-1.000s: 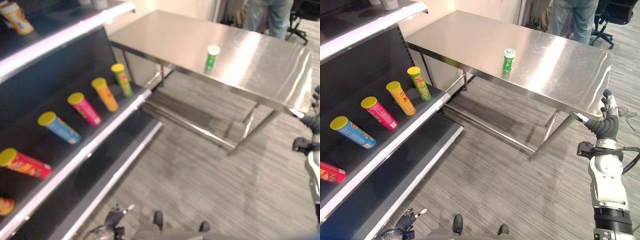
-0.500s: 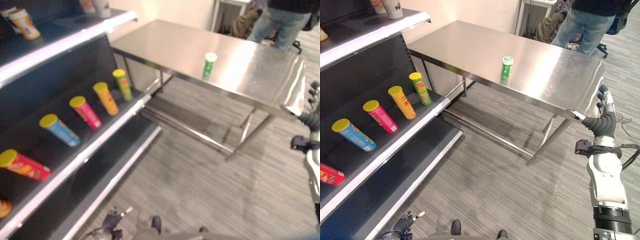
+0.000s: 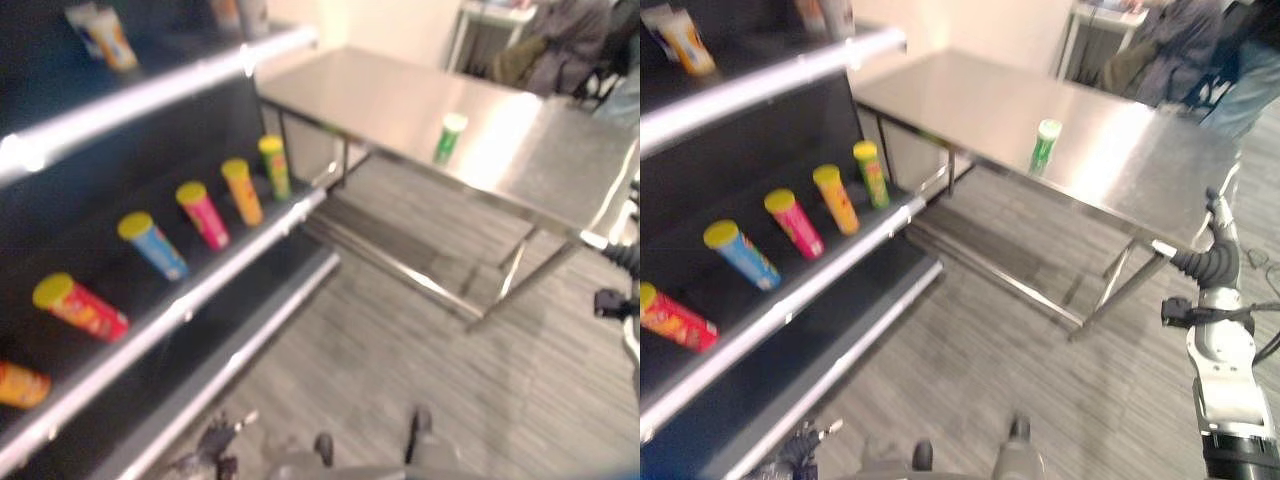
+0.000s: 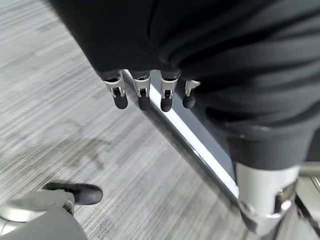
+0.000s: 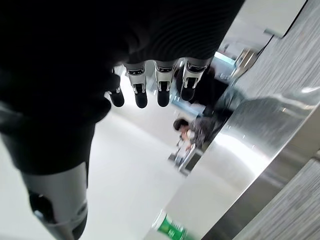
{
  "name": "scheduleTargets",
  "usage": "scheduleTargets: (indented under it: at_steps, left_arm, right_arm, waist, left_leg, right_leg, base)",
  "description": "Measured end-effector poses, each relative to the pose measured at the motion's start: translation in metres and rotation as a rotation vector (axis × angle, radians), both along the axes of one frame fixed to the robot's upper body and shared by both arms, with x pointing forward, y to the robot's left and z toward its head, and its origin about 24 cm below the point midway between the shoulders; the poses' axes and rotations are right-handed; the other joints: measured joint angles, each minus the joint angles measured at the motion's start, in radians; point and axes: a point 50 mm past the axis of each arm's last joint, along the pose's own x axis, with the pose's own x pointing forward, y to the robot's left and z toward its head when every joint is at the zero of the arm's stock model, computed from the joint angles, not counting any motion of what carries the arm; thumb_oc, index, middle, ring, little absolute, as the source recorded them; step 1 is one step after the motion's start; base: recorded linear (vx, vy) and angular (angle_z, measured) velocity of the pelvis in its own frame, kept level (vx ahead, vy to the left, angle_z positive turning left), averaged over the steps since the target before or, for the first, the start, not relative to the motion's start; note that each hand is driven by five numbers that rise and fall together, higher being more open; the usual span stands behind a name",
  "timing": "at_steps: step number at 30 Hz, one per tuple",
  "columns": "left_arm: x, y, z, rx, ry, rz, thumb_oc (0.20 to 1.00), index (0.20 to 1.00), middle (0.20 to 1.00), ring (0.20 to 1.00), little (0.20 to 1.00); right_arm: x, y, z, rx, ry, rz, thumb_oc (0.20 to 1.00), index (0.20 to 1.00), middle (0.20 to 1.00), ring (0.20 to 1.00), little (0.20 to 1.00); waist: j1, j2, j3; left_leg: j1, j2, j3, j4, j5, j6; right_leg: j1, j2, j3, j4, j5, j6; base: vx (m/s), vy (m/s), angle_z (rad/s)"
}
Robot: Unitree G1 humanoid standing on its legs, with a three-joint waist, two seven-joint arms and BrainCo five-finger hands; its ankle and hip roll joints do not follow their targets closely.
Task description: Put the goods on the table back onto the shelves and tidy them up.
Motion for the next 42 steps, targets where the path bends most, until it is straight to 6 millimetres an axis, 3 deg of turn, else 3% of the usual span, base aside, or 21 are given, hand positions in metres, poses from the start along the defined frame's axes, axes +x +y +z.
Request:
scheduleTargets:
  at_steps: [3,4,5,6,7,9,11,12,13,14,17,20,22,25,26,27,29,32,36,40,42]
  left_arm:
    - [-0.009,0.004,-0.001,0.013,0.031,0.001,1.0,1.0,1.0,1.0,1.0]
    - [-0.009,0.003,-0.002,0.012,0.035,0.002,1.0,1.0,1.0,1.0,1.0]
    - [-0.006,-0.006,-0.002,-0.015,0.015,-0.002,1.0,1.0,1.0,1.0,1.0]
    - [-0.009,-0.013,-0.005,-0.034,0.023,0.001,1.0,1.0,1.0,1.0,1.0]
    - [-0.01,-0.02,-0.006,-0.055,0.019,0.006,1.0,1.0,1.0,1.0,1.0]
    - [-0.004,-0.014,-0.002,-0.038,-0.011,0.001,1.0,1.0,1.0,1.0,1.0]
    - [0.004,-0.015,0.0,-0.044,-0.034,-0.003,1.0,1.0,1.0,1.0,1.0]
    - [0.01,-0.008,0.006,-0.021,-0.061,-0.012,1.0,1.0,1.0,1.0,1.0]
    - [0.006,0.003,0.008,0.002,-0.059,0.014,1.0,1.0,1.0,1.0,1.0]
    - [0.001,0.009,0.009,0.012,-0.05,0.018,1.0,1.0,1.0,1.0,1.0]
    - [-0.004,0.008,0.009,0.003,-0.041,0.005,1.0,1.0,1.0,1.0,1.0]
    - [0.002,0.003,0.008,-0.012,-0.051,0.002,1.0,1.0,1.0,1.0,1.0]
    - [0.012,-0.001,0.01,-0.019,-0.079,-0.004,1.0,1.0,1.0,1.0,1.0]
    - [-0.002,0.001,0.006,-0.018,-0.04,0.013,1.0,1.0,1.0,1.0,1.0]
    - [0.001,0.004,0.008,-0.01,-0.052,0.017,1.0,1.0,1.0,1.0,1.0]
    - [0.003,0.003,0.007,-0.013,-0.051,0.017,1.0,1.0,1.0,1.0,1.0]
    - [0.004,0.006,0.005,-0.007,-0.026,0.018,1.0,1.0,1.0,1.0,1.0]
    - [0.006,0.016,0.008,0.025,-0.022,0.018,1.0,1.0,1.0,1.0,1.0]
    - [0.01,0.024,0.012,0.057,-0.029,0.015,1.0,1.0,1.0,1.0,1.0]
    - [0.004,0.025,0.008,0.063,0.007,0.025,1.0,1.0,1.0,1.0,1.0]
    - [0.002,0.026,0.009,0.064,0.005,0.02,1.0,1.0,1.0,1.0,1.0]
  right_arm:
    - [-0.001,-0.002,0.001,-0.019,0.0,-0.012,1.0,1.0,1.0,1.0,1.0]
    - [-0.002,-0.003,0.003,-0.024,-0.004,-0.02,1.0,1.0,1.0,1.0,1.0]
    - [-0.002,-0.009,0.008,-0.042,-0.015,-0.039,1.0,1.0,1.0,1.0,1.0]
    - [-0.004,-0.01,0.013,-0.067,-0.012,-0.039,1.0,1.0,1.0,1.0,1.0]
    - [-0.005,-0.011,0.023,-0.119,-0.024,-0.03,1.0,1.0,1.0,1.0,1.0]
    - [-0.009,-0.012,0.032,-0.134,-0.062,-0.033,1.0,1.0,1.0,1.0,1.0]
    - [-0.008,-0.014,0.045,-0.141,-0.117,-0.04,1.0,1.0,1.0,1.0,1.0]
    - [-0.011,-0.016,0.044,-0.121,-0.132,-0.057,1.0,1.0,1.0,1.0,1.0]
    - [-0.014,-0.015,0.04,-0.096,-0.15,-0.065,1.0,1.0,1.0,1.0,1.0]
    - [-0.019,-0.016,0.05,-0.108,-0.212,-0.083,1.0,1.0,1.0,1.0,1.0]
    - [-0.018,-0.014,0.058,-0.104,-0.257,-0.079,1.0,1.0,1.0,1.0,1.0]
    - [-0.011,-0.019,0.048,-0.047,-0.226,-0.081,1.0,1.0,1.0,1.0,1.0]
    - [-0.009,-0.022,0.047,-0.038,-0.206,-0.091,1.0,1.0,1.0,1.0,1.0]
    - [-0.002,-0.012,0.033,-0.023,-0.13,-0.031,1.0,1.0,1.0,1.0,1.0]
    - [-0.001,-0.009,0.032,-0.015,-0.131,-0.02,1.0,1.0,1.0,1.0,1.0]
    - [0.001,-0.007,0.032,-0.013,-0.128,-0.012,1.0,1.0,1.0,1.0,1.0]
    - [0.002,-0.002,0.028,-0.017,-0.102,0.016,1.0,1.0,1.0,1.0,1.0]
    - [-0.002,0.004,0.036,-0.04,-0.138,0.041,1.0,1.0,1.0,1.0,1.0]
    - [-0.002,0.006,0.04,-0.043,-0.15,0.056,1.0,1.0,1.0,1.0,1.0]
    - [-0.005,-0.004,0.037,-0.009,-0.144,0.03,1.0,1.0,1.0,1.0,1.0]
    - [-0.013,-0.013,0.014,0.027,-0.03,0.018,1.0,1.0,1.0,1.0,1.0]
  waist:
    - [-0.006,-0.06,0.009]
    - [-0.009,-0.061,0.012]
    - [-0.026,-0.054,0.009]
    - [-0.028,-0.015,-0.008]
    - [-0.035,0.057,-0.041]
    - [-0.048,0.014,-0.066]
    - [-0.047,0.023,-0.06]
    - [-0.055,-0.021,-0.054]
    - [-0.028,-0.086,-0.074]
    - [-0.031,-0.102,-0.067]
    - [-0.02,-0.114,-0.071]
    - [-0.025,-0.058,-0.051]
    - [0.007,-0.023,-0.035]
    - [-0.001,0.008,-0.036]
    - [-0.018,0.008,-0.038]
    - [-0.018,0.014,-0.032]
    - [-0.034,0.027,-0.01]
    - [-0.051,-0.009,-0.015]
    - [-0.019,-0.001,-0.002]
    - [-0.036,0.008,0.005]
    - [-0.066,-0.026,0.0]
  left_leg:
    - [0.066,0.002,-0.055,-0.032,0.004,-0.038]
    - [0.077,0.01,-0.086,-0.037,-0.005,-0.059]
    - [0.064,0.049,-0.101,0.108,-0.068,-0.164]
    - [0.065,0.098,-0.101,0.152,-0.088,-0.153]
    - [0.073,0.178,-0.118,0.12,-0.148,-0.174]
    - [0.088,0.21,-0.129,0.135,-0.149,-0.201]
    - [0.001,0.238,-0.08,0.3,-0.132,-0.229]
    - [-0.07,0.223,-0.061,0.449,-0.129,-0.224]
    - [-0.151,0.232,0.019,0.617,-0.025,-0.162]
    - [-0.243,0.275,0.153,0.714,-0.021,-0.13]
    - [-0.244,0.166,0.207,0.457,-0.041,-0.139]
    - [-0.253,0.034,0.236,0.125,-0.018,-0.138]
    - [-0.265,0.016,0.237,0.046,0.026,-0.131]
    - [-0.089,-0.015,0.234,-0.041,0.088,-0.059]
    - [-0.052,-0.011,0.245,-0.085,0.149,0.006]
    - [-0.046,0.001,0.252,-0.084,0.147,0.011]
    - [0.018,0.022,0.231,-0.078,0.13,0.02]
    - [0.057,-0.039,0.19,-0.077,0.099,0.029]
    - [0.065,-0.039,0.143,-0.076,0.081,0.004]
    - [0.086,-0.041,0.051,-0.077,0.057,-0.002]
    - [0.123,-0.048,0.009,-0.077,0.046,-0.013]
  right_leg:
    - [0.104,0.002,0.025,-0.028,0.036,0.0]
    - [0.109,0.016,0.035,-0.008,0.065,-0.007]
    - [0.132,0.056,0.029,0.019,0.08,-0.007]
    - [0.138,0.102,0.029,0.027,0.076,-0.02]
    - [0.136,0.173,-0.004,0.051,0.079,-0.056]
    - [0.109,0.212,-0.01,0.1,0.059,-0.17]
    - [0.069,0.259,-0.047,0.26,-0.032,-0.227]
    - [0.053,0.245,-0.061,0.338,-0.069,-0.247]
    - [0.137,0.244,-0.071,0.235,-0.099,-0.28]
    - [0.218,0.273,-0.091,0.115,-0.074,-0.295]
    - [0.263,0.271,-0.093,0.031,-0.018,-0.285]
    - [0.327,0.284,-0.101,-0.087,-0.012,-0.253]
    - [0.326,0.296,-0.086,-0.089,0.009,-0.27]
    - [0.436,0.31,-0.032,-0.089,-0.039,-0.203]
    - [0.42,0.311,-0.013,-0.038,-0.072,-0.171]
    - [0.396,0.313,-0.011,0.018,-0.081,-0.159]
    - [0.252,0.275,-0.036,0.43,-0.129,-0.103]
    - [0.159,0.117,-0.022,0.558,-0.18,-0.096]
    - [0.115,0.043,0.042,0.368,-0.131,-0.062]
    - [0.146,0.067,0.199,-0.065,0.063,-0.029]
    - [0.171,0.057,0.218,-0.091,0.155,-0.02]
  base:
    - [0.4,-0.248,0.82]
    - [0.52,-0.429,1.07]
    - [0.59,-0.555,0.75]
    - [0.38,-0.4,0.71]
    - [0.18,-0.214,0.22]
    - [0.24,-0.347,0.16]
    - [0.22,-0.354,0.08]
    - [0.19,-0.318,0.17]
    - [0.38,-0.221,0.36]
    - [0.32,-0.116,0.3]
    - [0.25,0.04,0.08]
    - [0.23,0.08,0.15]
    - [0.22,0.11,-0.47]
    - [0.32,0.23,-0.56]
    - [0.2,0.229,-0.74]
    - [0.08,0.125,-0.6]
    - [0.09,0.096,-0.07]
    - [0.09,0.0,0.5]
    - [0.14,-0.105,0.44]
    - [0.13,-0.087,0.54]
    - [0.08,-0.112,1.01]
